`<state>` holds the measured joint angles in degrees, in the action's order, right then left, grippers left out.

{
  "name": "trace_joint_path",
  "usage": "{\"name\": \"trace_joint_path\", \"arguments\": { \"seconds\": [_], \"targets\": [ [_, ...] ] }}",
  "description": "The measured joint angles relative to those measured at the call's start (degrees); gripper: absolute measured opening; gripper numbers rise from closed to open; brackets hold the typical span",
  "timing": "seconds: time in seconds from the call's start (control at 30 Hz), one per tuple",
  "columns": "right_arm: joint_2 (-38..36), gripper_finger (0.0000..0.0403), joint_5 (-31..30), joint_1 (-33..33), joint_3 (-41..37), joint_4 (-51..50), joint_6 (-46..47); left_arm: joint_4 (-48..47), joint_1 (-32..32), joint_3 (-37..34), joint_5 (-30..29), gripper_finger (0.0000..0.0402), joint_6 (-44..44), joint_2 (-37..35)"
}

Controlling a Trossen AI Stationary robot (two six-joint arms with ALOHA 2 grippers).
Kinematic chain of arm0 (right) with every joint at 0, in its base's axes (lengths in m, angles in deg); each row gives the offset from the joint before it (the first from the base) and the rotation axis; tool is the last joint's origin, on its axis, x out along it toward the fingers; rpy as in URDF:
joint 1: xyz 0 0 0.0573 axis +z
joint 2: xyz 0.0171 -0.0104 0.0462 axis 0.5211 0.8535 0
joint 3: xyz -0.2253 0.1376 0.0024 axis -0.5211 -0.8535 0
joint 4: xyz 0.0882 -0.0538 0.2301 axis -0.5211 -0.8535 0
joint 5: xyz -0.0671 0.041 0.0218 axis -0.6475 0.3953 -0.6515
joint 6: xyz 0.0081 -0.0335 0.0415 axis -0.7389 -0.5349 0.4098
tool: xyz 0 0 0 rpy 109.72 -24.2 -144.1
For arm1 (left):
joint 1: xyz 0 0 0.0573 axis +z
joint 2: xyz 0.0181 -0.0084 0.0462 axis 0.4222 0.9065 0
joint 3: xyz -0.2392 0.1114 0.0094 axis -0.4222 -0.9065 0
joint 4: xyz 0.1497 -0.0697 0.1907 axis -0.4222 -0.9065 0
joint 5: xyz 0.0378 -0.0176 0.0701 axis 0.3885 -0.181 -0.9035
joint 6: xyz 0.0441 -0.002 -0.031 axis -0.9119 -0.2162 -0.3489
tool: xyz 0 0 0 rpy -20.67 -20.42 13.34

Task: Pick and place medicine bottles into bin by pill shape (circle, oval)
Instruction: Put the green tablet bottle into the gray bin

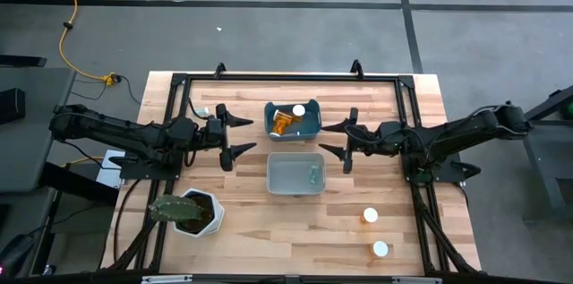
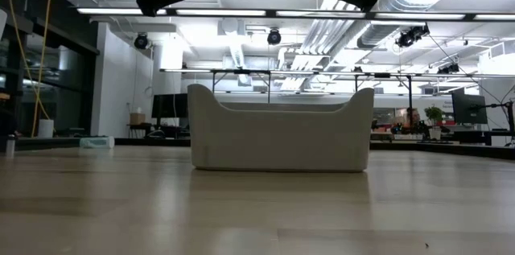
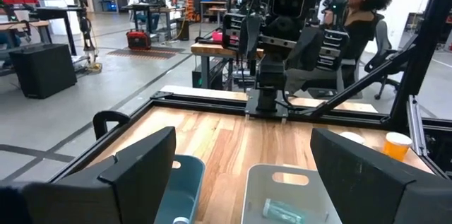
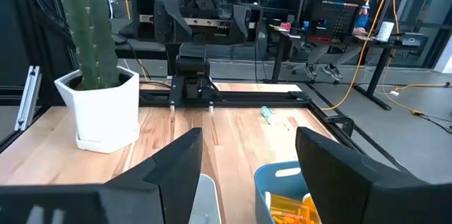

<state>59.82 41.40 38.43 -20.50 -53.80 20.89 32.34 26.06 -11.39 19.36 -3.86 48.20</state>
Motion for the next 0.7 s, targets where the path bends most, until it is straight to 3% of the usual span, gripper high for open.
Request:
{"name": "trace_joint_path", "arguments": {
  "seconds": [0.07,0.17,0.3,0.4,0.57,0.7],
  "targets": [
    [0.0,0.0222,0.0,0.0,0.0,0.0,0.0,-0.7,0.0,0.0,-3.1,0.0319,1.7,0.0],
    [0.0,0.0222,0.0,0.0,0.0,0.0,0.0,-5.1,0.7,0.2,-12.7,0.0319,4.3,0.1],
    [0.0,0.0222,0.0,0.0,0.0,0.0,0.0,-24.9,6.3,4.8,-20.8,0.0319,13.8,1.5],
    [0.0,0.0222,0.0,0.0,0.0,0.0,0.0,-41.2,13.7,9.1,-18.8,0.0318,19.0,5.0],
    [0.0,0.0222,0.0,0.0,0.0,0.0,0.0,-64.2,28.6,15.9,-9.3,0.0309,20.9,12.7],
    [0.0,0.0222,0.0,0.0,0.0,-0.2,0.0,-70.7,38.2,17.4,-5.7,0.0301,18.0,18.5]
  ]
}}
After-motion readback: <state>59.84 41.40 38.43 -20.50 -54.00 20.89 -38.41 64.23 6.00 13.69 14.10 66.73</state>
